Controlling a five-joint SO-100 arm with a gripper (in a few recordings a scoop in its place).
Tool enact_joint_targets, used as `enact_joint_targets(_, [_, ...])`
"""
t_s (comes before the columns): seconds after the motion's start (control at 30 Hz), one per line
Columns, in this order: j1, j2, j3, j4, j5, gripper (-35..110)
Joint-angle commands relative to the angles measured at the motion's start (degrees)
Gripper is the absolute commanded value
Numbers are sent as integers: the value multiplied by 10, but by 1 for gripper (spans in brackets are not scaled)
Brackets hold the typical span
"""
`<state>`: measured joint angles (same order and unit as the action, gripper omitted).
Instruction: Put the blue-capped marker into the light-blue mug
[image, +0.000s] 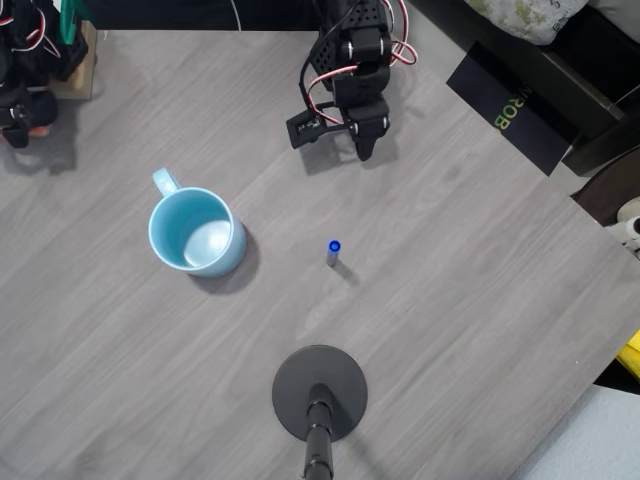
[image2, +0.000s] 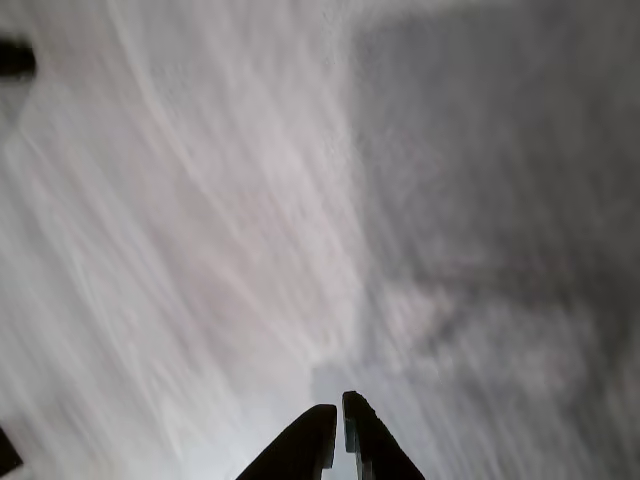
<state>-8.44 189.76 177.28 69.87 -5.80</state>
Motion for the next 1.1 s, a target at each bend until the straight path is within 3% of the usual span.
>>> enact_joint_targets(0.0, [11, 15, 2, 6, -2, 0])
enact_joint_targets(0.07, [51, 15, 2, 7, -30, 0])
enact_joint_targets(0.13, [80, 15, 2, 8, -279, 0])
enact_joint_targets(0.23, [126, 14, 2, 0, -536, 0])
enact_joint_targets(0.4, [185, 13, -28, -71, -728, 0])
enact_joint_targets(0.67, [208, 13, -168, -275, -814, 1])
enact_joint_targets(0.83, [231, 4, -171, -432, -858, 20])
enact_joint_targets(1.07, [245, -221, -300, -570, -850, 23])
